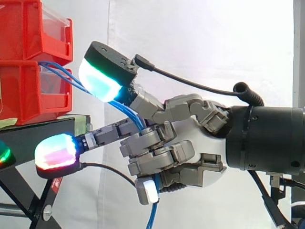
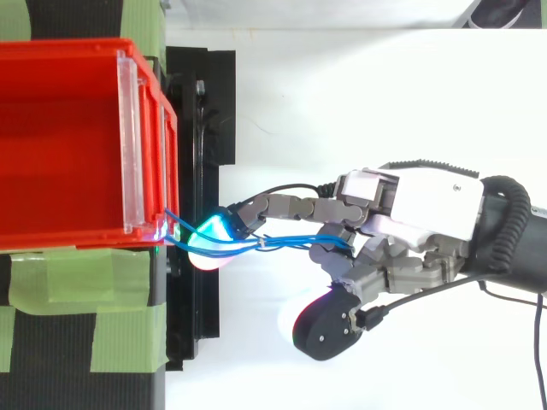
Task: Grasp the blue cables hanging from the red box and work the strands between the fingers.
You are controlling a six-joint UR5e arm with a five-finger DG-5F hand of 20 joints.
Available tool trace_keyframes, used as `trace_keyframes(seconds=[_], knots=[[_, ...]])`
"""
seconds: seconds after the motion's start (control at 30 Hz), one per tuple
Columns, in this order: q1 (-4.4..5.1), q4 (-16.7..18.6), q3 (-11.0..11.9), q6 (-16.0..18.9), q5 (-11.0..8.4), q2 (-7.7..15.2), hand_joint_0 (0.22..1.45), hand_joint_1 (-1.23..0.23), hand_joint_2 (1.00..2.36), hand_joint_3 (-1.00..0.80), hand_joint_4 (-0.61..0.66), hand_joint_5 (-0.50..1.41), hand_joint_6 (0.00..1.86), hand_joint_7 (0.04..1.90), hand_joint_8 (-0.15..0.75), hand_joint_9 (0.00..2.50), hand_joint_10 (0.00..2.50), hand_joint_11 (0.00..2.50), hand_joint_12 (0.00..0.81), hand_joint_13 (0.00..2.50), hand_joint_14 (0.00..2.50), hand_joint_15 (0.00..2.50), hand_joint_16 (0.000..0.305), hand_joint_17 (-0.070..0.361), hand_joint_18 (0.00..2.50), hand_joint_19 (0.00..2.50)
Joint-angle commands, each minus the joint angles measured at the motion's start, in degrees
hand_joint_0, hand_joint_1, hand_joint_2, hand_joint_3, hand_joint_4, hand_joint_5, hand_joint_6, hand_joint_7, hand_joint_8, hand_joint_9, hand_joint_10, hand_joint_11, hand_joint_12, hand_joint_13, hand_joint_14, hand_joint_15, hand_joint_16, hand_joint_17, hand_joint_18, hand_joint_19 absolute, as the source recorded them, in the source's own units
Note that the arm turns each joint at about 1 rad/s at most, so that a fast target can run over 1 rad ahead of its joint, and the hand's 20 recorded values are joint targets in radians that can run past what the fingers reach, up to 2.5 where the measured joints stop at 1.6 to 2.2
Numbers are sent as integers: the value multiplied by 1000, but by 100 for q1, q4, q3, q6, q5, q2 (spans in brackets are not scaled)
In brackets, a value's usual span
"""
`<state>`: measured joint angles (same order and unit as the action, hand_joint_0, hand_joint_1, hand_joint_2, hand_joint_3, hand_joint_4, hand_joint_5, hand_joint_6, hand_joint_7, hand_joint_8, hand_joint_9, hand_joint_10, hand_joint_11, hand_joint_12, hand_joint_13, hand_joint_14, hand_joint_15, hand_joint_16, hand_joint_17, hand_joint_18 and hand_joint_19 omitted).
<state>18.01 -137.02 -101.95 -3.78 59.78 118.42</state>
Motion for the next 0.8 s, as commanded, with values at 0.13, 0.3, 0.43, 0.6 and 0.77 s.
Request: trace_keyframes(seconds=[0.13,0.3,0.43,0.6,0.77], knots=[[1,0,0,0,-2,-3,726,-540,1000,-1000,362,79,10,768,507,1318,2500,2500,682,1852,2500,1411,267,200,2500,535],[1,0,0,0,-2,-3,726,-541,1000,-1000,361,78,10,767,506,1315,2500,2500,682,1851,2500,1406,265,199,2500,538],[1,0,0,0,-2,5,725,-541,1000,-1000,359,77,10,766,506,1314,2500,2500,680,1848,2500,1416,264,198,2500,528],[1,0,0,0,-2,5,725,-540,1000,-1000,359,76,10,764,506,1313,2500,2495,679,1845,2500,1401,266,200,2500,507],[1,0,0,0,-2,-3,725,-540,1000,-1000,360,76,10,768,505,1313,2500,2494,677,1843,2500,1408,262,197,2500,515]])
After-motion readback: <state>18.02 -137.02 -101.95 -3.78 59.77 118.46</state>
